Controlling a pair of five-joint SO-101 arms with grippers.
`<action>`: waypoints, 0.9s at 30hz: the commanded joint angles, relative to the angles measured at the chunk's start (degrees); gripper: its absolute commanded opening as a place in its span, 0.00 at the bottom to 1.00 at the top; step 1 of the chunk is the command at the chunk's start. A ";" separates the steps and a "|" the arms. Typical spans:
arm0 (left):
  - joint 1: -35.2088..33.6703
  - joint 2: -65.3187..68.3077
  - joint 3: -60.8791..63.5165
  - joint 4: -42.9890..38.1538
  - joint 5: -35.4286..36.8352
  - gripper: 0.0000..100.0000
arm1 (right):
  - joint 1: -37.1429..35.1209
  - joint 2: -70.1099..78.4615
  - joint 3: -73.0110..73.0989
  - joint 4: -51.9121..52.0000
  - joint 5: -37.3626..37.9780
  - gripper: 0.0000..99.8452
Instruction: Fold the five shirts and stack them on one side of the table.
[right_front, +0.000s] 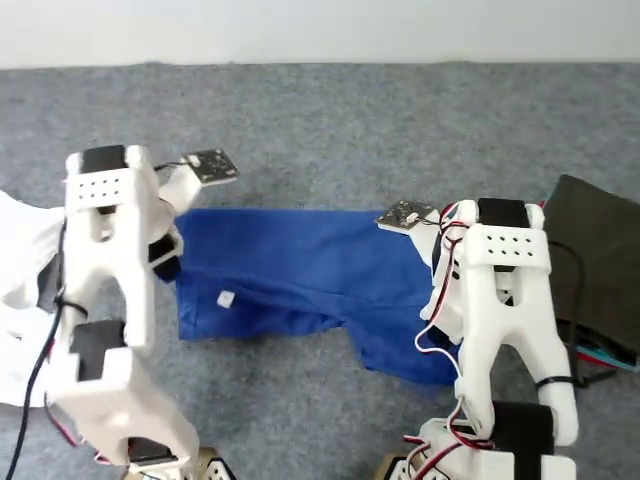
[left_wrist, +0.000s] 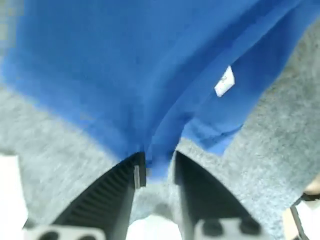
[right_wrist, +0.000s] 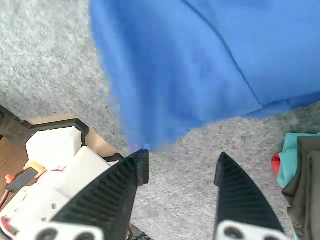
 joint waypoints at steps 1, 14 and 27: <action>-1.49 -8.26 0.92 1.76 0.35 0.16 | -0.04 -2.77 -2.46 0.13 0.62 0.23; 2.64 -8.97 7.69 -5.98 13.98 0.01 | -0.40 2.42 -8.62 -11.03 -7.12 0.22; -2.11 -8.18 14.11 -9.05 21.80 0.03 | -2.15 4.00 -8.79 -13.23 -14.51 0.02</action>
